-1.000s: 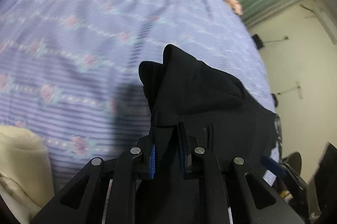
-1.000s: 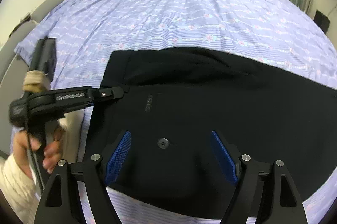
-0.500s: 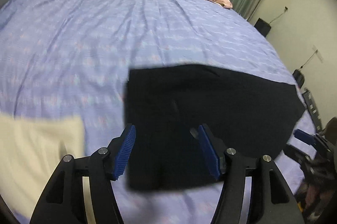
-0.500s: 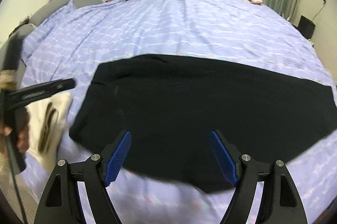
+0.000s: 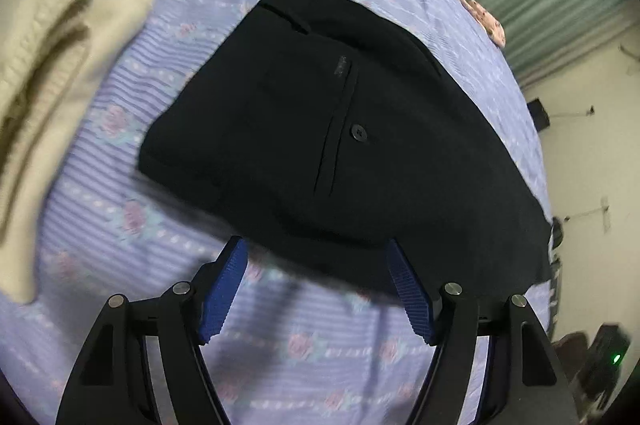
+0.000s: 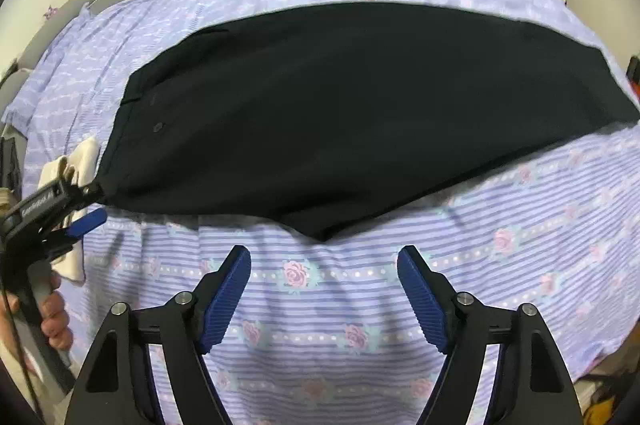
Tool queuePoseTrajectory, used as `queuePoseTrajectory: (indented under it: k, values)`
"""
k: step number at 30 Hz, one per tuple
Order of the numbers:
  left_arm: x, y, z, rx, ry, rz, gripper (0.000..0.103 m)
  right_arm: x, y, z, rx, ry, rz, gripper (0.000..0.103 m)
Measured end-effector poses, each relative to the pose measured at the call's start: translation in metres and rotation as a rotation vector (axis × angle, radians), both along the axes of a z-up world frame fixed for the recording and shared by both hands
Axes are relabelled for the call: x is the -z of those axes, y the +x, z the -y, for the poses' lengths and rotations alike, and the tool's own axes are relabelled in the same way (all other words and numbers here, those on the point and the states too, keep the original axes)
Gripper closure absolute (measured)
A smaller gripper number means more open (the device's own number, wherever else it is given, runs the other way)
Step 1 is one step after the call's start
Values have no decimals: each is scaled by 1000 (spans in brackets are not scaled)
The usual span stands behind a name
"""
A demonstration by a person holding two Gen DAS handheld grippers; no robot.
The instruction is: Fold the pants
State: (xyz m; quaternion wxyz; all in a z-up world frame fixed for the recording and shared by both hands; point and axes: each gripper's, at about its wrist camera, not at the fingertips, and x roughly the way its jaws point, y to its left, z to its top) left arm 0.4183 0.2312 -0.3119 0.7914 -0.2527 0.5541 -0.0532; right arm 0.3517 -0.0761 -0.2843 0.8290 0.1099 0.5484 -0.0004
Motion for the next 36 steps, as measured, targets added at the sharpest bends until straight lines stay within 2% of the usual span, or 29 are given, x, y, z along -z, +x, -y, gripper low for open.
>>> queuePoseTrajectory:
  k: [3, 8, 10, 14, 18, 19, 25, 31, 33, 36]
  values:
    - [13, 10, -4, -35, -9, -11, 32, 8, 7, -3, -6, 21, 8, 37]
    - [33, 23, -6, -86, -36, -77, 33, 22, 20, -15, -41, 57, 17, 49]
    - [31, 23, -6, -111, -38, -80, 33, 31, 23, -15, -37, 69, -5, 49]
    - [21, 22, 2, -97, 22, -68, 33, 38, 23, -4, 1, 130, -28, 51]
    - [16, 23, 6, -114, 26, -64, 33, 46, 27, -2, -1, 156, -51, 51]
    - [16, 23, 7, -113, 29, -68, 33, 47, 28, -2, -3, 157, -58, 54]
    - [12, 25, -1, -122, 13, -66, 33, 26, 32, -7, -45, 153, 30, 56]
    - [14, 29, 2, -89, 43, -68, 33, 57, 40, 2, -37, 221, -31, 56]
    - [16, 28, 2, -85, 40, -69, 33, 66, 42, 0, -51, 213, -44, 57]
    - [15, 28, 4, -69, 50, -59, 33, 49, 43, -3, -63, 217, -14, 68]
